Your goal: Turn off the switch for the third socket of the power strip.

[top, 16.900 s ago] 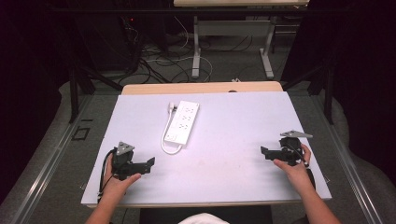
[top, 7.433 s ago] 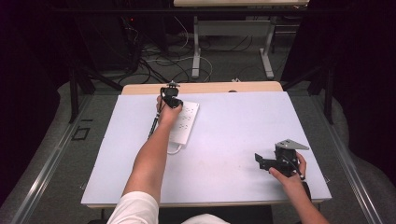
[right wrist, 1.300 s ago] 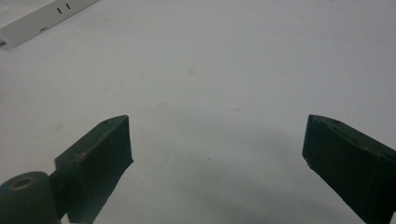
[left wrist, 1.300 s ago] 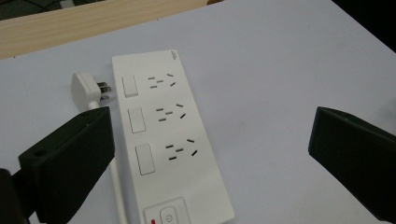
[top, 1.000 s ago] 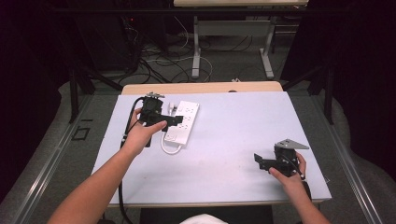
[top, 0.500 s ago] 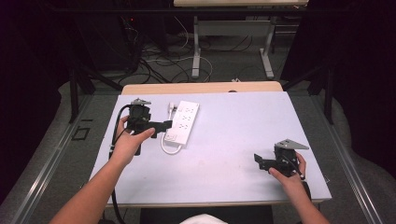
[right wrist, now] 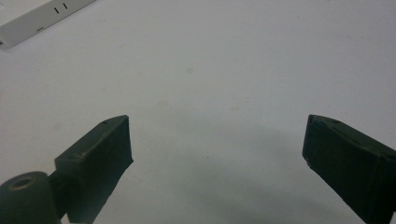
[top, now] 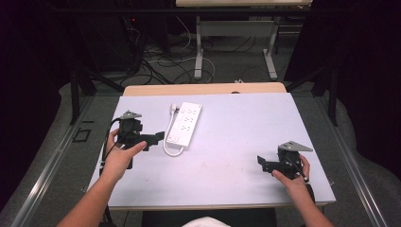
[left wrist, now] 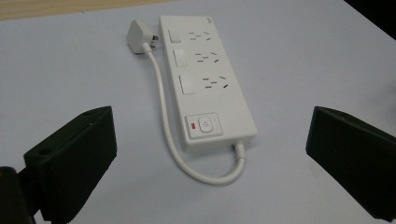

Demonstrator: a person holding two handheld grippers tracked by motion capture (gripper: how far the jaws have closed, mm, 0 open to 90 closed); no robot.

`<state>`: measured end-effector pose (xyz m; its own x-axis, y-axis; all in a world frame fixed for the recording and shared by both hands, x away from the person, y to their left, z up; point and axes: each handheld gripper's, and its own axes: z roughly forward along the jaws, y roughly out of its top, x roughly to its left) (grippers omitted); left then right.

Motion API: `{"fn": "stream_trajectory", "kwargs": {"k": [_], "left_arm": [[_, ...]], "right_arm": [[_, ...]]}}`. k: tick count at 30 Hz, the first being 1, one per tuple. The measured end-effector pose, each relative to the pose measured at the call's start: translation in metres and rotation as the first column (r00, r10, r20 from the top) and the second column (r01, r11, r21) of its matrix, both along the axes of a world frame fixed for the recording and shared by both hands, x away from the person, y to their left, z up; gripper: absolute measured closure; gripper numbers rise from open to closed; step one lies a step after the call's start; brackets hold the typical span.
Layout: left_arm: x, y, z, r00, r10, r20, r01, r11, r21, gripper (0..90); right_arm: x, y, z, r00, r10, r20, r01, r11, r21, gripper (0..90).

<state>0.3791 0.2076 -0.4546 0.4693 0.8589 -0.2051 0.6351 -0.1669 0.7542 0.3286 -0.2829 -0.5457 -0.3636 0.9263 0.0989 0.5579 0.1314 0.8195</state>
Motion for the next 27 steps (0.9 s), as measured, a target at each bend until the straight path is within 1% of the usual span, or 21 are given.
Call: {"fn": "stream_trajectory", "kwargs": {"k": [3, 7, 10, 12, 13, 14, 18, 21, 24, 26, 27], "left_arm": [[-0.006, 0.007, -0.004, 0.9999, 0.015, -0.001, -0.015, 0.9998, -0.016, 1.8], [-0.014, 0.014, -0.011, 0.999, 0.042, 0.015, -0.042, 0.999, -0.018, 1.8], [-0.018, 0.018, -0.017, 0.9982, 0.057, 0.019, -0.056, 0.9983, -0.012, 1.8], [-0.021, 0.019, -0.022, 0.9976, 0.066, 0.021, -0.065, 0.9977, -0.019, 2.0], [-0.022, 0.02, -0.025, 0.9974, 0.068, 0.023, -0.068, 0.9976, -0.013, 2.1], [-0.024, 0.02, -0.028, 0.9968, 0.076, 0.025, -0.075, 0.9968, -0.025, 2.1], [-0.029, 0.023, -0.037, 0.9955, 0.091, 0.029, -0.09, 0.9957, -0.02, 2.3], [-0.033, 0.027, -0.043, 0.9938, 0.105, 0.034, -0.104, 0.9941, -0.03, 2.3], [-0.036, 0.033, -0.047, 0.9928, 0.117, 0.024, -0.116, 0.9929, -0.025, 2.3], [-0.038, 0.035, -0.05, 0.9912, 0.129, 0.027, -0.129, 0.9913, -0.028, 2.3], [-0.039, 0.037, -0.052, 0.9905, 0.133, 0.037, -0.132, 0.991, -0.02, 2.3]], "right_arm": [[0.0, 0.001, 0.0, 1.0, -0.005, -0.003, 0.005, 1.0, -0.003, 7.6], [0.0, 0.001, 0.0, 1.0, -0.003, -0.001, 0.003, 1.0, -0.001, 7.6], [0.0, 0.001, 0.0, 1.0, -0.005, -0.001, 0.005, 1.0, -0.001, 7.6], [0.0, 0.001, 0.0, 1.0, -0.005, -0.003, 0.005, 1.0, -0.001, 7.6], [0.0, 0.001, 0.0, 1.0, -0.006, -0.003, 0.006, 1.0, -0.002, 7.7], [0.0, 0.001, 0.0, 1.0, -0.008, -0.004, 0.008, 1.0, -0.005, 7.6], [0.0, 0.0, 0.0, 1.0, -0.006, 0.0, 0.006, 1.0, -0.005, 7.6], [0.0, 0.0, 0.0, 1.0, -0.008, 0.0, 0.008, 1.0, -0.004, 7.6], [0.0, 0.0, 0.0, 1.0, -0.007, 0.001, 0.007, 1.0, -0.006, 7.6], [0.0, 0.0, 0.0, 1.0, -0.008, 0.001, 0.008, 1.0, -0.007, 7.6], [0.0, 0.0, 0.0, 1.0, -0.009, 0.001, 0.009, 1.0, -0.006, 7.6]]}}
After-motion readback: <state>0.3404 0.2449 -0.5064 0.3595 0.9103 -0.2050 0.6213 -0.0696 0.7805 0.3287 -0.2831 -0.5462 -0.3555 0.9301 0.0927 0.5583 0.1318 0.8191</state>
